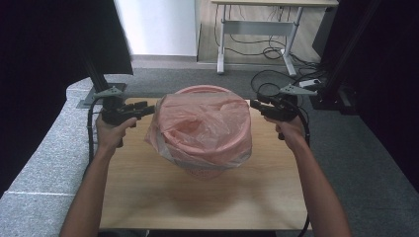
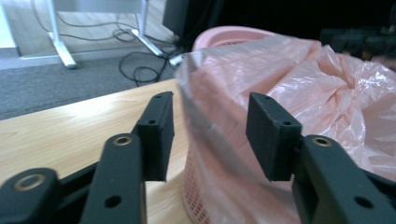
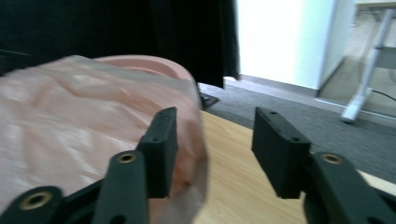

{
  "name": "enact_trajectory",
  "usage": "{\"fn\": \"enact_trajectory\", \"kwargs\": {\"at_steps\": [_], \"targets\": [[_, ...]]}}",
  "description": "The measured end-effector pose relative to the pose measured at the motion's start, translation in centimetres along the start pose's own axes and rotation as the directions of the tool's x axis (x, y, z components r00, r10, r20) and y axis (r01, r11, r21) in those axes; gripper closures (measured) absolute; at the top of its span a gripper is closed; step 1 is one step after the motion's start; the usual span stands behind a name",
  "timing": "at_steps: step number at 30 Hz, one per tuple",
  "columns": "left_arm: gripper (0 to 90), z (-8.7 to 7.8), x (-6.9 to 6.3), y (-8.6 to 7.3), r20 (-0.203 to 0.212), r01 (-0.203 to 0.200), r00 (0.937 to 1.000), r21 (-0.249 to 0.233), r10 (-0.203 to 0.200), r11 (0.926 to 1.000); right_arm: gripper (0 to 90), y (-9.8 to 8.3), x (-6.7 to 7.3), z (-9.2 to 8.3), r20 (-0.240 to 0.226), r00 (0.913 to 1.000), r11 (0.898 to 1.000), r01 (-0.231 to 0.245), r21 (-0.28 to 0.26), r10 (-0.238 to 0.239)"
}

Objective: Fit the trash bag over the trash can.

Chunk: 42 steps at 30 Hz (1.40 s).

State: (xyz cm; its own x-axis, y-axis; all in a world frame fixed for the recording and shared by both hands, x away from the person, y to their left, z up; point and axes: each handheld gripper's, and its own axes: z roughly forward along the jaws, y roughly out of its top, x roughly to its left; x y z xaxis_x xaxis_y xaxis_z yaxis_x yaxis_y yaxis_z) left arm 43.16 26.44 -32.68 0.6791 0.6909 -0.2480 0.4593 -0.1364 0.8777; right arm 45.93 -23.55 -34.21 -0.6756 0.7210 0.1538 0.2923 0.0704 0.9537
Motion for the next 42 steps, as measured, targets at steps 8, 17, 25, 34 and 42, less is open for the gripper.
{"fn": "enact_trajectory", "kwargs": {"at_steps": [8,17,25,34,42], "targets": [[65.8,1.5,0.5,1.0,0.072,0.001,0.9974,0.072,-0.006,0.9974,68.8,0.6,0.6,2.1,-0.104,0.9945,0.995,0.024,0.092,-0.014],[87.3,2.6,0.6,1.2,0.049,-0.028,0.9986,0.124,0.022,0.9919,87.4,1.5,0.5,2.0,-0.082,0.9921,0.989,0.103,0.106,-0.095],[66.2,3.3,0.5,1.6,0.042,-0.058,0.9976,0.101,0.054,0.9932,87.3,0.4,-0.1,2.7,0.051,0.9905,0.992,0.126,0.023,-0.127],[55.7,4.6,1.0,1.2,0.062,-0.041,0.9975,0.087,0.035,0.9954,88.7,-0.7,-1.8,3.3,0.001,0.9999,1.0,0.014,0.01,-0.014],[88.2,4.6,1.2,0.7,0.18,-0.033,0.9835,0.103,0.014,0.9941,89.2,-0.8,-1.7,2.9,-0.054,0.9984,1.0,-0.015,0.024,0.016]]}}
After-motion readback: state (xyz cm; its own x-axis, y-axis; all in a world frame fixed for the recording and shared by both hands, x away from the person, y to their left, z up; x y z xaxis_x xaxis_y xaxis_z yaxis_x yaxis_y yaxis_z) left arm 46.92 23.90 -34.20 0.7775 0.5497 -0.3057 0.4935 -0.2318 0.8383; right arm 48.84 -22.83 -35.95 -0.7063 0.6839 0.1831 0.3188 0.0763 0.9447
